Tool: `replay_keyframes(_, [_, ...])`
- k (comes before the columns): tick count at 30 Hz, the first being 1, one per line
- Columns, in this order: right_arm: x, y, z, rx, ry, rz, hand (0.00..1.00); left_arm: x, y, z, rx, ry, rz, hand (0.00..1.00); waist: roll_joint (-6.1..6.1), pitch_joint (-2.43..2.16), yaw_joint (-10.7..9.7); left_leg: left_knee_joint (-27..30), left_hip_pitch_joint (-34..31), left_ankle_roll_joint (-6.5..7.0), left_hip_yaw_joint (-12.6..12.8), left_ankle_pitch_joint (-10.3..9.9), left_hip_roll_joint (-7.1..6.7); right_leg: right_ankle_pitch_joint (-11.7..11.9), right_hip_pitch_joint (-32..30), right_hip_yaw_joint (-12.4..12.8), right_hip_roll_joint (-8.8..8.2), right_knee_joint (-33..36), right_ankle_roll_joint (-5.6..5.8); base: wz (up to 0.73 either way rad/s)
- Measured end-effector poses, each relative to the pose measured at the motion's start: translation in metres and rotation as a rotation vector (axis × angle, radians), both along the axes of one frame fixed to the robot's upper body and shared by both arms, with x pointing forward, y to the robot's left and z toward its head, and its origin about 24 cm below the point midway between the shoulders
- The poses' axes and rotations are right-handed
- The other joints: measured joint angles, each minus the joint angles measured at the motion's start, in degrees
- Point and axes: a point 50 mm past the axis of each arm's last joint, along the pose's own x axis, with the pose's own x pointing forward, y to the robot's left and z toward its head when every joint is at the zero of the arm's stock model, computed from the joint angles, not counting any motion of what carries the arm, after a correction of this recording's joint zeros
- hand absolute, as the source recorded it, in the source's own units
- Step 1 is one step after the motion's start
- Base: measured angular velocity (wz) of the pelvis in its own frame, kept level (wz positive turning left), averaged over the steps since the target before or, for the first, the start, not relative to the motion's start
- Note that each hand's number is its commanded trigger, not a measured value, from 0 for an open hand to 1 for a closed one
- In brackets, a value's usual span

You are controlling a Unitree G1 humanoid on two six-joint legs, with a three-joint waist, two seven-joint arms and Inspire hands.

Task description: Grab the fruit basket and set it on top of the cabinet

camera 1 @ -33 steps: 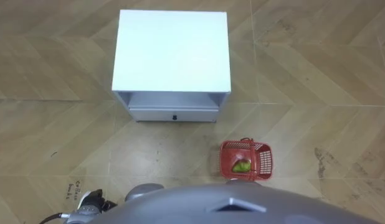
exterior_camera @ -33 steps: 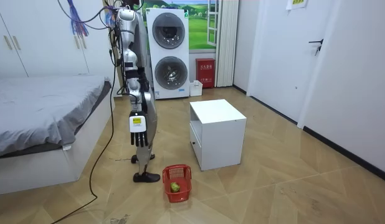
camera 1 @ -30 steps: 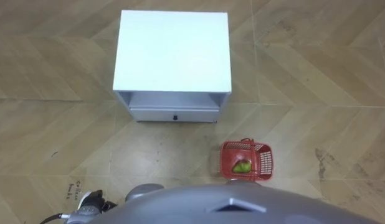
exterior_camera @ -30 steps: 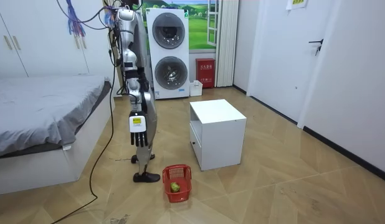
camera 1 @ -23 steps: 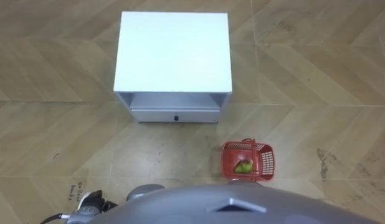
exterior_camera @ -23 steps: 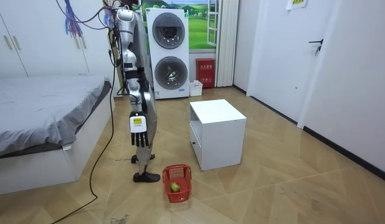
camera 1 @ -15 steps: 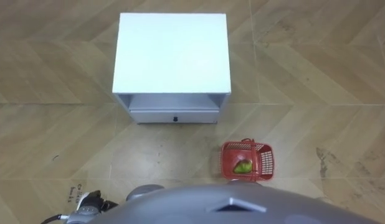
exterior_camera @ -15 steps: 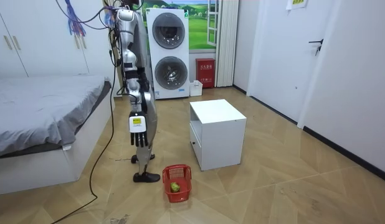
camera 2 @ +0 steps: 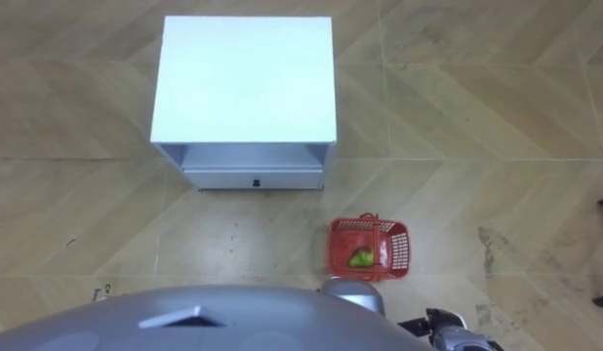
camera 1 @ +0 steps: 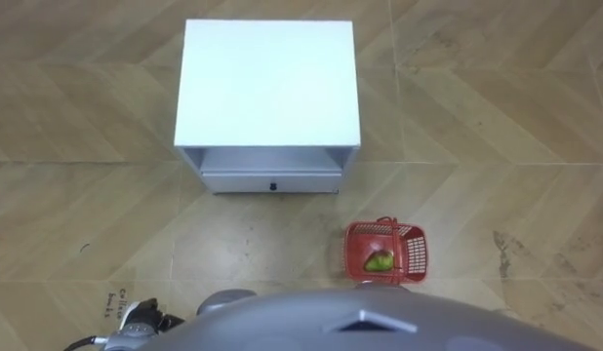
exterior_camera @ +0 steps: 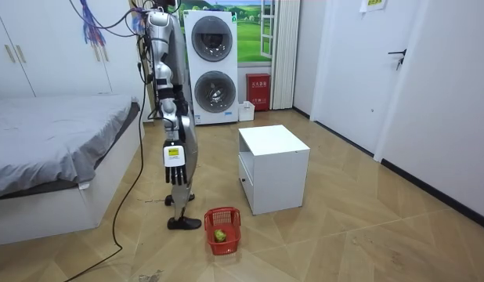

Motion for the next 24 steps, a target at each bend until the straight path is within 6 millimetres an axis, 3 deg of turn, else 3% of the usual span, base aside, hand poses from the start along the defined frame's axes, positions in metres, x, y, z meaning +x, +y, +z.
replay_keyframes(10, [-0.002,0.003,-0.001,0.013,0.017,-0.002,0.0,-0.002,-0.001,0.0,-0.015,0.007,-0.005,0.0,0.14,-0.04,-0.9,1.3,0.0,0.1,0.4,-0.1,-0.51,-1.4,-0.8,0.0,-1.1,3.2,0.1,0.0])
replay_keyframes(12, [0.001,0.002,0.0,0.01,0.007,-0.003,0.0,-0.001,-0.001,0.0,-0.018,0.002,-0.007,0.0,0.61,-0.11,-0.6,3.4,-1.2,0.64,0.5,-1.1,-0.63,-2.5,-2.7,0.6,-1.88,6.0,0.14,-0.14])
replay_keyframes(13, [0.007,0.001,0.0,0.006,-0.012,0.001,0.0,0.003,-0.001,0.0,-0.022,-0.005,-0.01,0.0,0.7,-0.14,-0.6,6.0,-2.8,0.79,0.7,-2.5,-0.55,-3.5,-4.5,1.0,-2.23,8.5,0.12,-0.2])
replay_keyframes(15, [0.012,-0.002,0.001,-0.006,-0.021,0.004,0.0,0.005,-0.001,0.0,-0.032,-0.007,-0.01,0.0,0.86,0.12,-0.5,10.7,-5.6,1.53,1.4,-4.2,-0.48,-4.2,-7.3,2.3,-2.69,12.2,0.21,-0.28])
replay_keyframes(17, [0.028,-0.006,0.003,-0.026,-0.066,0.012,0.0,0.008,-0.001,-0.001,-0.051,-0.013,-0.003,0.0,2.08,0.01,-0.4,15.1,-10.7,3.79,1.3,-5.5,-0.9,-3.4,-10.4,3.7,-3.0,14.0,0.72,-0.3])
replay_keyframes(18, [0.035,-0.008,0.004,-0.03,-0.087,0.015,0.0,0.009,0.0,-0.001,-0.057,-0.018,0.009,0.0,2.43,-0.15,-0.4,15.0,-11.8,3.99,1.2,-5.6,-1.2,-3.1,-11.6,4.3,-2.87,14.3,1.07,-0.2])
replay_keyframes(19, [0.046,-0.008,0.005,-0.032,-0.118,0.005,0.0,0.013,0.004,0.001,-0.058,-0.046,0.033,0.0,3.01,-0.71,-0.1,15.8,-14.9,4.58,1.4,-6.3,-0.29,-2.8,-14.9,4.9,-2.37,16.5,1.92,0.3])
replay_keyframes(20, [0.05,-0.007,0.005,-0.027,-0.136,-0.026,0.0,0.025,0.012,0.004,-0.046,-0.084,0.044,0.0,2.67,-0.25,-1.1,19.9,-18.5,5.64,2.9,-7.3,-0.19,-5.4,-18.9,5.5,-4.99,28.4,2.26,0.72])
replay_keyframes(21, [0.045,-0.007,0.005,-0.026,-0.126,-0.049,0.0,0.029,0.016,0.005,-0.042,-0.098,0.038,0.0,1.87,-0.3,-1.5,21.6,-19.6,5.75,3.7,-8.1,-0.36,-6.3,-19.4,5.4,-6.56,35.6,2.42,1.41])
replay_keyframes(22, [0.037,-0.006,0.004,-0.021,-0.104,-0.089,0.0,0.034,0.024,0.009,-0.024,-0.12,0.027,0.0,0.0,-0.36,-0.9,24.4,-21.4,6.36,4.7,-8.9,-1.34,-6.5,-19.2,6.8,-9.17,47.6,2.39,1.23])
replay_keyframes(23, [0.043,-0.007,0.005,-0.026,-0.124,-0.116,0.0,0.037,0.032,0.012,-0.004,-0.127,0.019,0.0,-1.29,-0.37,0.4,27.1,-23.9,6.71,5.5,-9.7,-1.34,-5.6,-18.5,9.0,-9.46,56.0,2.77,0.96])
replay_keyframes(24, [0.05,-0.009,0.006,-0.033,-0.149,-0.132,0.0,0.037,0.035,0.013,0.006,-0.121,0.016,0.0,-1.56,-0.53,0.9,28.6,-25.4,6.92,5.8,-10.0,-0.98,-4.7,-18.1,9.3,-9.51,58.5,2.7,0.46])
